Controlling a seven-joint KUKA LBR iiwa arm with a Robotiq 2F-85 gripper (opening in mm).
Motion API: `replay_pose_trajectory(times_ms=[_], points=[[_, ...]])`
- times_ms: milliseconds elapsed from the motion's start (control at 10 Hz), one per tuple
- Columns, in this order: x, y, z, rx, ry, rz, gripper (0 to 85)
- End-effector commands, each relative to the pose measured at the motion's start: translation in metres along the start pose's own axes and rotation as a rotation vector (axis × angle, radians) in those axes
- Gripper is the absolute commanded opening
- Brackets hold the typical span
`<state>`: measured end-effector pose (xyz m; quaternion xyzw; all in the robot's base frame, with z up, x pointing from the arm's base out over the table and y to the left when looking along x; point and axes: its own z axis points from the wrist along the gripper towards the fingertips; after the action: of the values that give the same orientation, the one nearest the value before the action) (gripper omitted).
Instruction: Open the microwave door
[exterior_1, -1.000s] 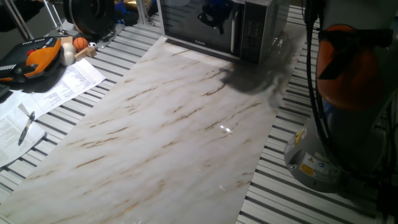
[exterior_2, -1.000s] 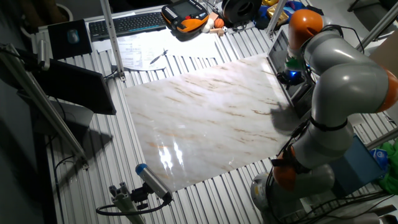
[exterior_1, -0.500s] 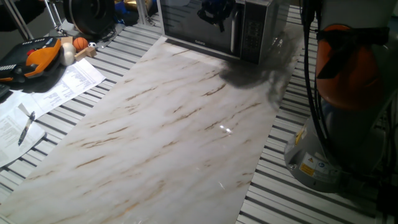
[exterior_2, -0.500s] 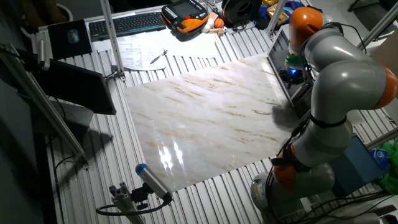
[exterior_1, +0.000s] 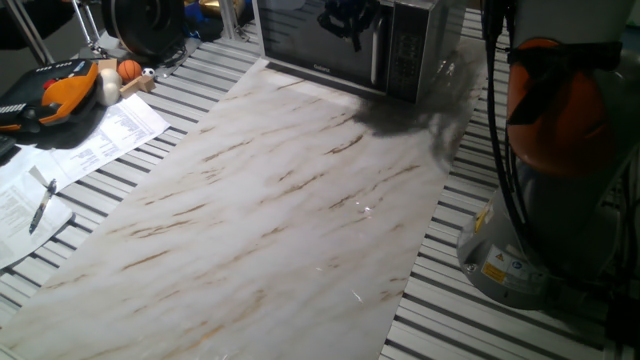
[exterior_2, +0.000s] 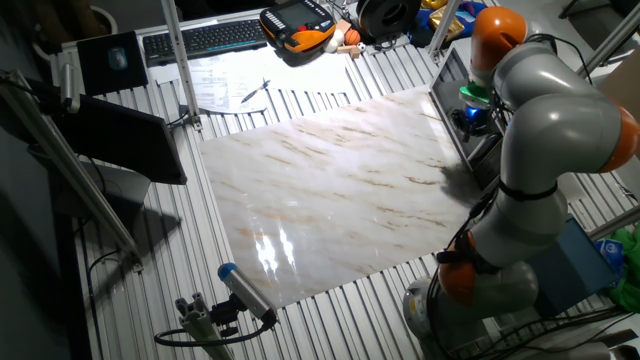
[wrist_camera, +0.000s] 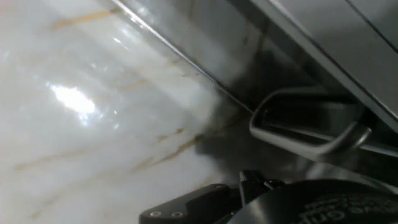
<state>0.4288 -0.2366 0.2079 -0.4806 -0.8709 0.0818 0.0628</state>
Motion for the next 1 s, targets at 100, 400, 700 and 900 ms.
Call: replay_pose_trajectory(times_ms=[100, 400, 700, 900], points=[[0.0, -0.002, -0.001, -0.016, 0.097, 0.581, 17.0], [-0.001, -0.004, -0.003, -0.011, 0.059, 0.675, 17.0], [-0.007, -0.01, -0.009, -0.001, 0.024, 0.746, 34.0], [-0.016, -0.015, -0.014, 0.014, 0.022, 0.758, 34.0]])
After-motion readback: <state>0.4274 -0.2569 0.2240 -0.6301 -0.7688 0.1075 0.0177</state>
